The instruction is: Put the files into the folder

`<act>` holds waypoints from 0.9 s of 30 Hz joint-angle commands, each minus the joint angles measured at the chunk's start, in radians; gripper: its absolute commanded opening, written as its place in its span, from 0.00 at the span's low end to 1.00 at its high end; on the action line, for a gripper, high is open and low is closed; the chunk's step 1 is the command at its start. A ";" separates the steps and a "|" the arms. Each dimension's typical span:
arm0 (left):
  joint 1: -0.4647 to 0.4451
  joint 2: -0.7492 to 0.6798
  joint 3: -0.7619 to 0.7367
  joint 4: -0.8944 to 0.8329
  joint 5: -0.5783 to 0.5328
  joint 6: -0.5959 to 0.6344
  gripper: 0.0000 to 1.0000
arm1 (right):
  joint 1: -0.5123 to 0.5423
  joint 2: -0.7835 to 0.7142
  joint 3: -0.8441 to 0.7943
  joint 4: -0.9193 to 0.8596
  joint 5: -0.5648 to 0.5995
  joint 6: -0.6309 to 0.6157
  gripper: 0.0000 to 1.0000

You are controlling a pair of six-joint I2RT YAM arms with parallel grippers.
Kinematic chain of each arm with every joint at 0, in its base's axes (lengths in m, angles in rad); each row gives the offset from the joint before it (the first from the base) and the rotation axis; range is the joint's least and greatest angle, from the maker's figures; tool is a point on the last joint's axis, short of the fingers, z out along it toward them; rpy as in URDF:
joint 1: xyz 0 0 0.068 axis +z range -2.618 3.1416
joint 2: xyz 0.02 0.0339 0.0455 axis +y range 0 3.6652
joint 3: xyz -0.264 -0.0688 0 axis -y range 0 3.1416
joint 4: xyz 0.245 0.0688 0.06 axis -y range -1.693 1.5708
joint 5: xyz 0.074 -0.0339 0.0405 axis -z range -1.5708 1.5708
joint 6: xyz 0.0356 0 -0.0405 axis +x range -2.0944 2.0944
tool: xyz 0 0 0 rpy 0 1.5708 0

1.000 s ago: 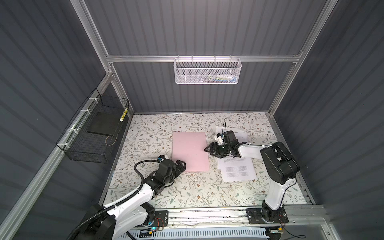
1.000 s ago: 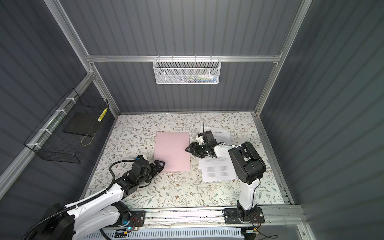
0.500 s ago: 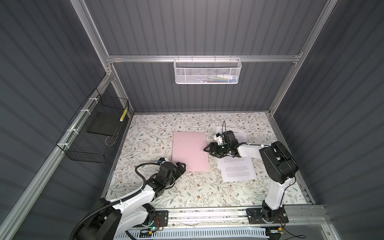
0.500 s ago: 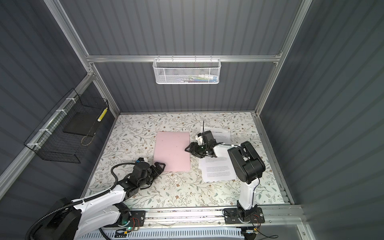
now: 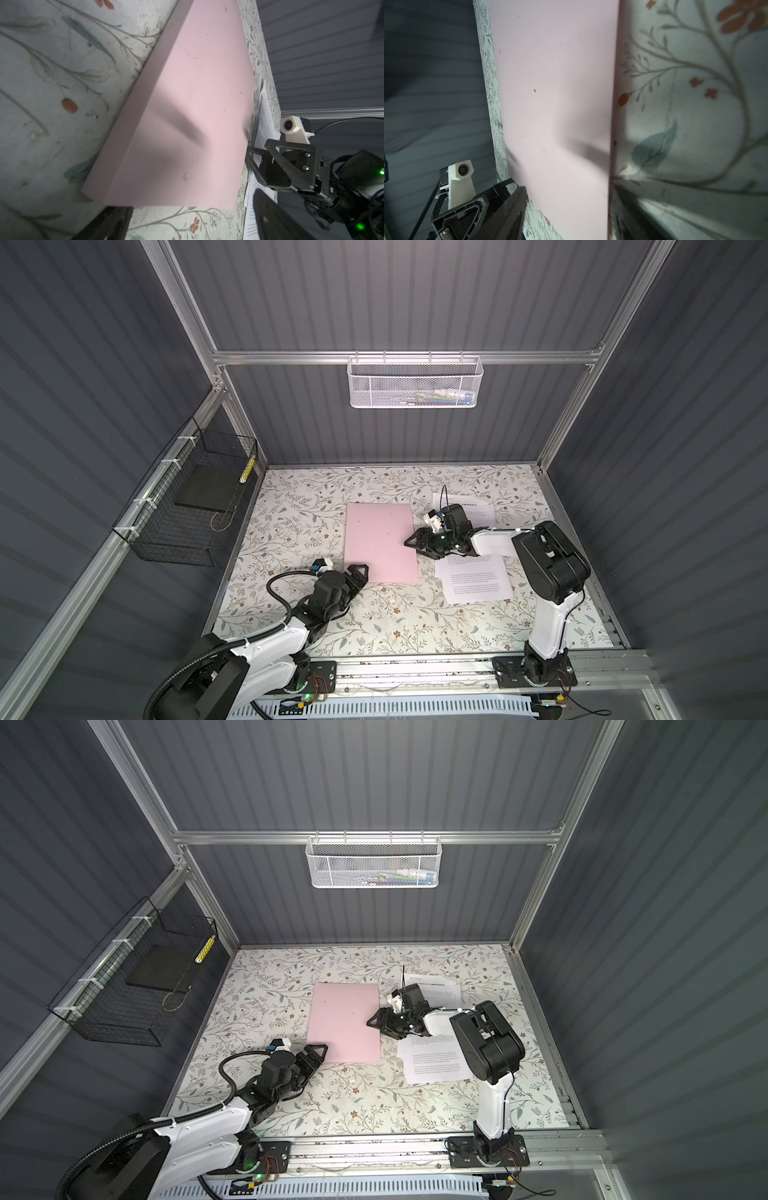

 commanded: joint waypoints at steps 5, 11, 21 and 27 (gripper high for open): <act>-0.003 0.064 -0.020 0.132 -0.021 -0.030 0.90 | 0.007 0.016 0.001 0.038 -0.019 0.012 0.65; -0.004 0.049 -0.016 0.152 -0.043 -0.018 0.90 | 0.007 0.017 -0.001 0.050 -0.028 0.015 0.65; -0.005 0.024 -0.011 0.194 -0.059 0.001 0.90 | 0.008 0.012 -0.004 0.053 -0.030 0.015 0.65; -0.005 0.030 -0.005 0.233 -0.046 0.016 0.90 | 0.009 0.002 -0.007 0.056 -0.029 0.015 0.64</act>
